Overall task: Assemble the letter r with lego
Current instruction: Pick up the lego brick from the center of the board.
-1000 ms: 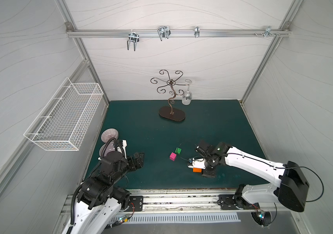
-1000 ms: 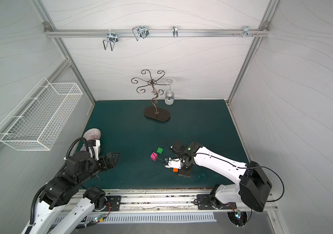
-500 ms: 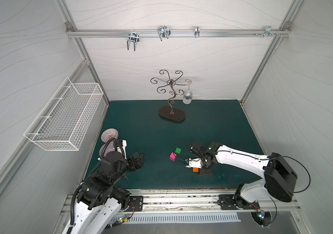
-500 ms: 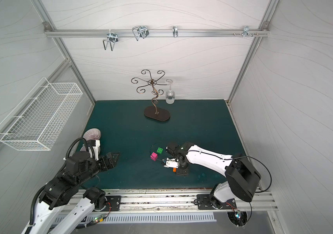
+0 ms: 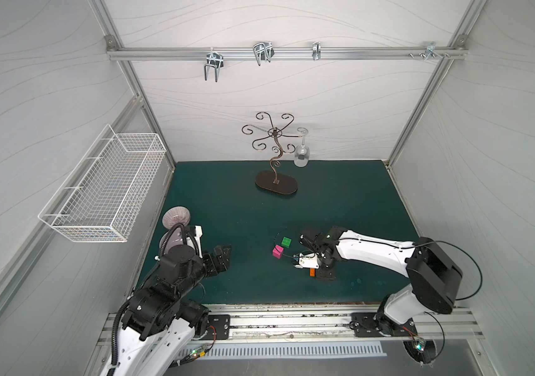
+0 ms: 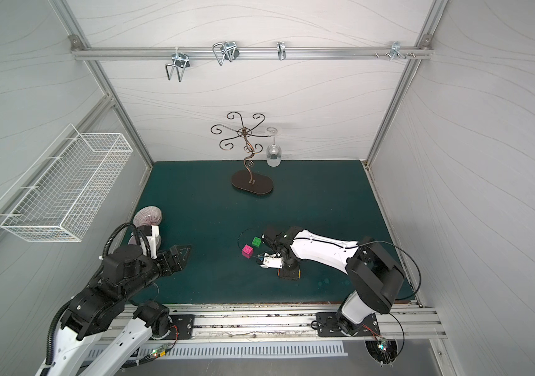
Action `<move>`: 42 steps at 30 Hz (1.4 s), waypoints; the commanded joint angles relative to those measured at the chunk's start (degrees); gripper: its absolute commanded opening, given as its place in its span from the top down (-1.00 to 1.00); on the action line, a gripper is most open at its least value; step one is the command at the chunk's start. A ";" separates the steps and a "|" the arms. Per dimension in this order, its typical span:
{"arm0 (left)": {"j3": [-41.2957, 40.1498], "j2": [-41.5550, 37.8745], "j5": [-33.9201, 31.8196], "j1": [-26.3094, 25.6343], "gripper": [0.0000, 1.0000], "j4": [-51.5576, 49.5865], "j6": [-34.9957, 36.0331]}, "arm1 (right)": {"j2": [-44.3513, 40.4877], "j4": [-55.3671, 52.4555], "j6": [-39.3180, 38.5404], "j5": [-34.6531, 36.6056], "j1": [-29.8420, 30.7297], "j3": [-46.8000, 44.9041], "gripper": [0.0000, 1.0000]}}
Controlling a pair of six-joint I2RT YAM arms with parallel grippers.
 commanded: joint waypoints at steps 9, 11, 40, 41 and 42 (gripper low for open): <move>0.36 -1.08 -1.05 -0.68 -0.90 1.31 -0.86 | 2.91 0.32 0.17 1.29 0.32 0.65 -0.13; 0.32 -1.17 -1.05 -0.68 -0.90 1.31 -0.86 | 2.82 0.46 0.21 1.54 0.32 0.43 -0.11; 0.14 -1.36 -0.87 -0.77 -0.90 1.49 -0.83 | 1.37 -1.76 -0.13 3.02 -0.74 1.30 0.53; 0.14 -1.35 -0.87 -0.77 -0.90 1.49 -0.82 | 0.71 -2.14 -0.18 3.68 -0.82 1.61 0.61; 0.14 -1.26 -0.87 -0.77 -0.91 1.49 -0.89 | 0.11 -2.51 -0.29 4.16 -1.02 1.93 0.68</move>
